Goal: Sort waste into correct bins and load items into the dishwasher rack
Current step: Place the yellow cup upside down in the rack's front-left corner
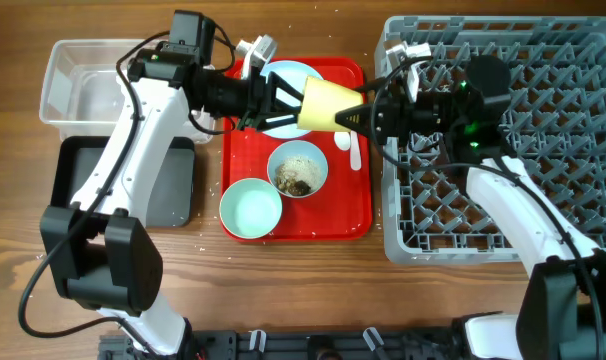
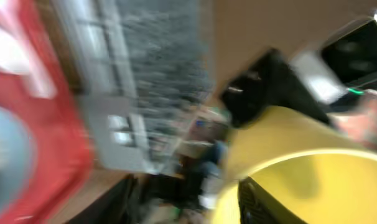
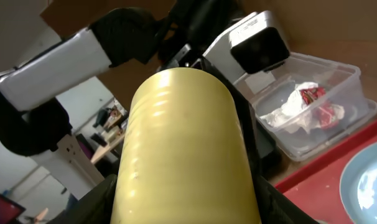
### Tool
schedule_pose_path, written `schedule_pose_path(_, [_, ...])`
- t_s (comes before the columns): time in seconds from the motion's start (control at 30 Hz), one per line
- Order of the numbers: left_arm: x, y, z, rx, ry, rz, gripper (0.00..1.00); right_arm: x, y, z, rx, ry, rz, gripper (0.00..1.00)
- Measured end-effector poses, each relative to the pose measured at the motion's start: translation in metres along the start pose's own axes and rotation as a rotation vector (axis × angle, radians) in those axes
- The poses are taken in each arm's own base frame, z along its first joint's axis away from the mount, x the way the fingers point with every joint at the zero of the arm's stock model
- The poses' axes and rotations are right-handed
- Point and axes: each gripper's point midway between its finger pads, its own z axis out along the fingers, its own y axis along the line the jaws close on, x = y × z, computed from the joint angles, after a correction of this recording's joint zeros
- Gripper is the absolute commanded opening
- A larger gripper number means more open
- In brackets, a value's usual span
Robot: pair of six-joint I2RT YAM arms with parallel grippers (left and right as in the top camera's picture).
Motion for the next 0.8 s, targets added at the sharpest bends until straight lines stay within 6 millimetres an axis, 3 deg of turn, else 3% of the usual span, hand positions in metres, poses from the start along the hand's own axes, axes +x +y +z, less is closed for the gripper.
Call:
schedule_pose_path(0.1, [-0.013,0.047,-0.007,-0.284,-0.073,0.007,0.58,0.011,-0.033,-0.017,0.128,-0.022,0.221,0.36])
schedule_pose_path(0.17, [-0.021,0.076,-0.02,-0.469,-0.123,0.01,0.64,0.042,-0.071,-0.032,0.331,-0.017,0.439,0.33])
schedule_pose_path(0.27, [-0.034,0.105,-0.042,-0.681,-0.195,0.028,0.66,0.076,-0.099,-0.054,0.585,0.012,0.557,0.34])
schedule_pose_path(0.33, [-0.046,0.118,-0.057,-0.799,-0.251,0.049,0.66,0.088,-0.086,-0.078,0.774,0.055,0.604,0.38])
schedule_pose_path(0.4, [-0.057,0.124,-0.068,-0.868,-0.302,0.075,0.66,0.077,-0.051,-0.106,0.959,0.075,0.598,0.38])
schedule_pose_path(0.47, [-0.066,0.124,-0.073,-0.894,-0.339,0.097,0.66,0.081,-0.018,-0.132,1.106,0.12,0.628,0.39])
schedule_pose_path(0.5, [-0.07,0.124,-0.075,-0.902,-0.353,0.105,0.66,0.093,0.001,-0.147,1.184,0.155,0.666,0.39])
schedule_pose_path(0.57, [-0.073,0.123,-0.076,-0.906,-0.365,0.114,0.67,0.129,0.017,-0.166,1.288,0.26,0.798,0.39])
schedule_pose_path(0.77, [-0.074,0.124,-0.078,-0.917,-0.371,0.115,0.68,0.178,0.004,-0.187,1.426,0.372,0.949,0.39])
schedule_pose_path(0.8, [-0.074,0.124,-0.078,-0.917,-0.371,0.115,0.68,0.18,-0.001,-0.188,1.438,0.373,0.952,0.44])
